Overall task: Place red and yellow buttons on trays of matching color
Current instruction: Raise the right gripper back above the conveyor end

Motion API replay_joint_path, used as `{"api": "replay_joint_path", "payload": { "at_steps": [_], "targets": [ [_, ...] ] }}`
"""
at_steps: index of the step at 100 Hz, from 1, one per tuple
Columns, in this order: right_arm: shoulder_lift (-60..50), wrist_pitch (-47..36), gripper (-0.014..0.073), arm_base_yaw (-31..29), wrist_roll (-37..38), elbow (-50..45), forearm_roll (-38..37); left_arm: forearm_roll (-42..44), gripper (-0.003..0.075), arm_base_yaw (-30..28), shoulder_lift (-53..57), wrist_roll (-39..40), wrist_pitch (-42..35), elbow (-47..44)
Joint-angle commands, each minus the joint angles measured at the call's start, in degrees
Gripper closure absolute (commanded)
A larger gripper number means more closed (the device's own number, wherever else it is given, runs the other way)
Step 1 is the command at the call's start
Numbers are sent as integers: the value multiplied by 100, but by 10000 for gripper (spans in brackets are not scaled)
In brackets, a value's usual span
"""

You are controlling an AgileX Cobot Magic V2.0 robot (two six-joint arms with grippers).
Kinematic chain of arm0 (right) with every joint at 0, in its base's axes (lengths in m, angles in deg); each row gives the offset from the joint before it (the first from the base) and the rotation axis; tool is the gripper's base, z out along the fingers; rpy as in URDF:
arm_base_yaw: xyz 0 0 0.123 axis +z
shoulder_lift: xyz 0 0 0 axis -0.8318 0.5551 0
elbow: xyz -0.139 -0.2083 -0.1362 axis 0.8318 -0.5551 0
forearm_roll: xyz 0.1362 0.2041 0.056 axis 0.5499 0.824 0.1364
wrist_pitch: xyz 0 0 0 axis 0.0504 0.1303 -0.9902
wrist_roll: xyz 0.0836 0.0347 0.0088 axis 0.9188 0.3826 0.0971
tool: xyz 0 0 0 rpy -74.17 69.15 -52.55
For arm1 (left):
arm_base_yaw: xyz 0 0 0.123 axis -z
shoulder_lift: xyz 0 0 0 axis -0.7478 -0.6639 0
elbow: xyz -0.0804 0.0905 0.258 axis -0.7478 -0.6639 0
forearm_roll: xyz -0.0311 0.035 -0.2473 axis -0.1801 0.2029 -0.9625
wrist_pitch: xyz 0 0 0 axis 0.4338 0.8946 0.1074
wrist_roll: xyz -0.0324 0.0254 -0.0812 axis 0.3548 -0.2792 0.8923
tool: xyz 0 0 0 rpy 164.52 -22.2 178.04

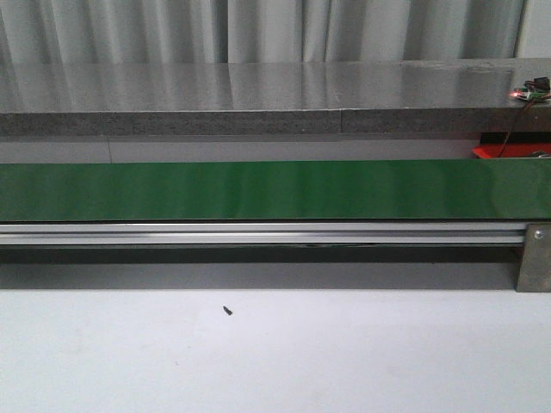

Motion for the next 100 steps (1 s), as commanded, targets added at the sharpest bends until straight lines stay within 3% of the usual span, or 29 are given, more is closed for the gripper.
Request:
{"api": "replay_joint_path", "payload": {
  "at_steps": [1,28,41,63,100],
  "targets": [
    [-11,-452,652,13,-58,147,13,-104,740,38,0,-1,-272,149],
    [-11,-452,652,13,-58,147,13,-361,740,38,0,-1,-298,149],
    [-11,-452,652,13,-58,147,13,-70,740,27,-37,167,-465,149],
    [-11,-452,652,13,-58,147,13,1181,740,27,-331,1849,-1096,199],
    [-11,-452,652,13,-58,147,13,1283,740,-91,-1701,1908,-1390,1001]
  ]
}}
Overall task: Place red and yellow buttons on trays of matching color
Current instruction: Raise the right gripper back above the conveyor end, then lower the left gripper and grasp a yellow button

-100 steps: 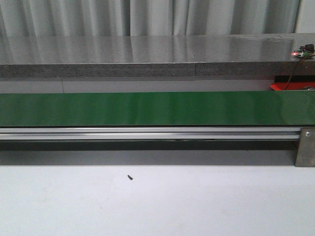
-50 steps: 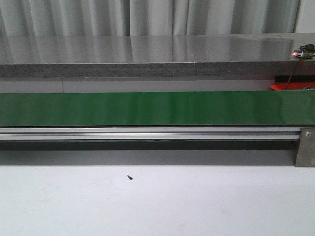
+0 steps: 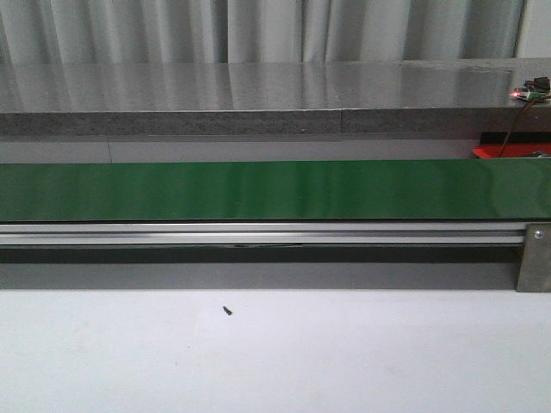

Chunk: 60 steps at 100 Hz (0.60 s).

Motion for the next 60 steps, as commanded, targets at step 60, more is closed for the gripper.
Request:
{"api": "replay_joint_path", "payload": {
  "at_steps": [60],
  "targets": [
    [-11,-452,652,13,-58,147,3,-801,612,-2551,-1989,-403,-295,1538]
  ]
}}
